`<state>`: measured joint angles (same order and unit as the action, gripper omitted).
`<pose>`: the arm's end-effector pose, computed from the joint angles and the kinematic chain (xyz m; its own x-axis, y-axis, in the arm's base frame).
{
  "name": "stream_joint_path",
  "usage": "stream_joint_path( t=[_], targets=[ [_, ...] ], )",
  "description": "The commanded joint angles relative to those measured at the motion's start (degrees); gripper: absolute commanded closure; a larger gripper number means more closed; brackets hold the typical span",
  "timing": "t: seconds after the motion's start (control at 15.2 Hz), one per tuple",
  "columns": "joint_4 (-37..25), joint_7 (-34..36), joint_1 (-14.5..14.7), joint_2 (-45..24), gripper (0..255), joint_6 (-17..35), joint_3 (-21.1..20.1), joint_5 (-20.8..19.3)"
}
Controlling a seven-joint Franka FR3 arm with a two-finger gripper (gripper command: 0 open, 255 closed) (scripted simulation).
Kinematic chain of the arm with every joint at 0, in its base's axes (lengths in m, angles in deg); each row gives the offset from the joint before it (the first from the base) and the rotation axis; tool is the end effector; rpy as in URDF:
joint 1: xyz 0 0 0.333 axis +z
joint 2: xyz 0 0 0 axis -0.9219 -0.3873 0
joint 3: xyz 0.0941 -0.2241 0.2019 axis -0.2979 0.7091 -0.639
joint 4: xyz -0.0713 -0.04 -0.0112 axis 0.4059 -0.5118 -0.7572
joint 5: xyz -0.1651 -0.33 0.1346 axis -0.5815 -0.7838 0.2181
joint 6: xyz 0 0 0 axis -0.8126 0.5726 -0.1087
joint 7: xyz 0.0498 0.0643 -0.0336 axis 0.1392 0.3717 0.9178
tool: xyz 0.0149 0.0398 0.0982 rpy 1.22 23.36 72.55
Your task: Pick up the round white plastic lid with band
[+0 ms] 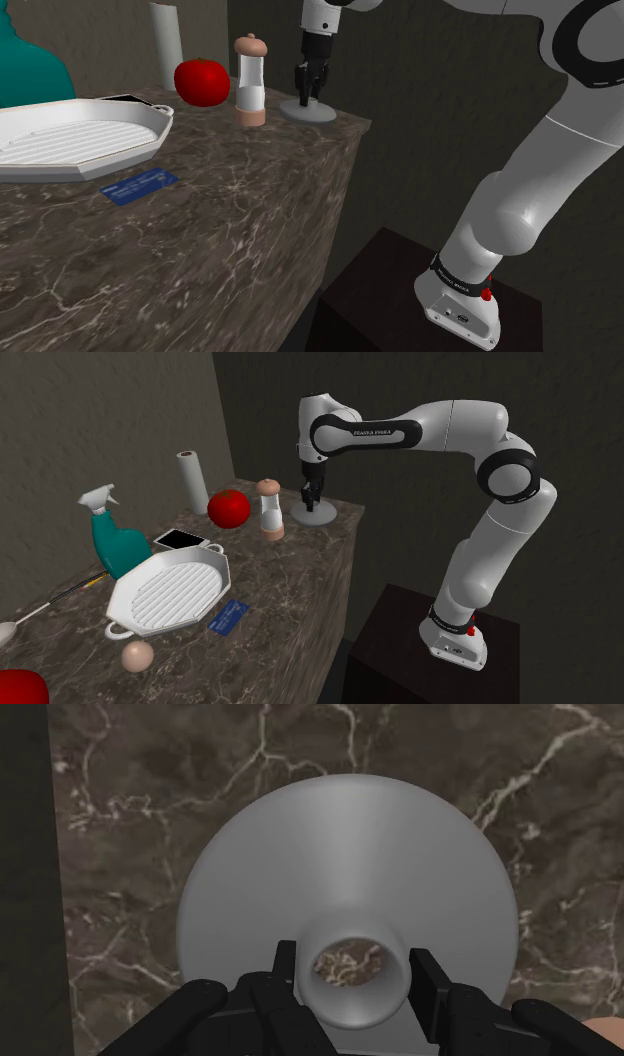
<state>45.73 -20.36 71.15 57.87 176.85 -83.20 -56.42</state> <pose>0.5148 0.0688 0.5874 0.9883 0.1528 0.0015 0.1528 -0.9882 -0.0071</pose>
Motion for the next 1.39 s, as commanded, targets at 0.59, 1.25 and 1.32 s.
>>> stream_joint_path(
  t=[0.59, 1.25, 1.32],
  targets=[
    [-5.52, 0.06, -0.02, -0.82, 255, -4.77, 0.01, -0.04],
    [-15.27, 0.21, -0.01, -3.02, 255, -12.33, -0.02, -0.17],
    [-15.29, 0.21, -0.01, -3.03, 255, -12.33, -0.02, -0.17]
  ],
)
